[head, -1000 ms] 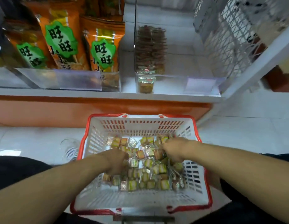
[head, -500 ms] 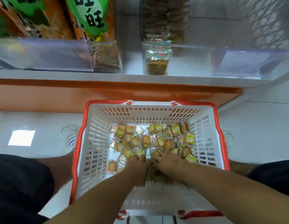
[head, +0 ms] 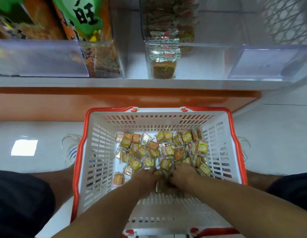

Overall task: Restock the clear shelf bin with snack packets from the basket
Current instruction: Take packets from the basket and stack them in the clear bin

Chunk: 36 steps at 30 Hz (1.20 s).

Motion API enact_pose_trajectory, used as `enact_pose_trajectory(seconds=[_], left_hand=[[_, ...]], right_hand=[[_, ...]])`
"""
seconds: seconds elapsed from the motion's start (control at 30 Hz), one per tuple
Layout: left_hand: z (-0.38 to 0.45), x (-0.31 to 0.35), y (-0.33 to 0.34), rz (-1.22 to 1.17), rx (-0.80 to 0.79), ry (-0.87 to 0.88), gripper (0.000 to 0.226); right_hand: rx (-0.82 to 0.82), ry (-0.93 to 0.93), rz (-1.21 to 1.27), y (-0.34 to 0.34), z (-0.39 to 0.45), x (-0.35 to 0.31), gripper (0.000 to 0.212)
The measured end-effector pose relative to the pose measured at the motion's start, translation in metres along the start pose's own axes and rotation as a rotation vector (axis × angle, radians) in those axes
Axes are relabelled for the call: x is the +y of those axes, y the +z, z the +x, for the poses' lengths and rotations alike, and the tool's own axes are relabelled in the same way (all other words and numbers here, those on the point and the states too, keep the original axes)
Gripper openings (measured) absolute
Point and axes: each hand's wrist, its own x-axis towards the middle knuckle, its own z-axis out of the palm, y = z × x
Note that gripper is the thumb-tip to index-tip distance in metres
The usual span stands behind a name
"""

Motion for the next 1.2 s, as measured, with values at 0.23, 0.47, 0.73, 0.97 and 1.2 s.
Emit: enact_pose_trajectory(seconds=[0.23,0.47,0.73,0.97,1.2], left_hand=[[0.0,0.008,-0.002,-0.075,0.129,-0.043,0.054],[-0.006,-0.005,-0.02,-0.41,0.25,-0.203,0.03],[-0.071,-0.013,-0.108,-1.279,0.167,-0.07,0.037],[-0.162,0.019,-0.187,-1.714,0.201,0.15,0.036],[-0.229,0.052,-0.23,-1.635,0.556,0.327,0.056]], right_hand=[[0.04,-0.04,-0.054,0.001,-0.004,0.002,0.03],[0.219,0.0,0.587,-0.024,-0.025,0.031,0.021],[0.313,0.037,1.213,-0.086,-0.099,0.064,0.034],[0.497,-0.015,1.569,-0.138,-0.216,0.082,0.027],[0.92,-0.154,1.548,-0.168,-0.283,0.081,0.025]])
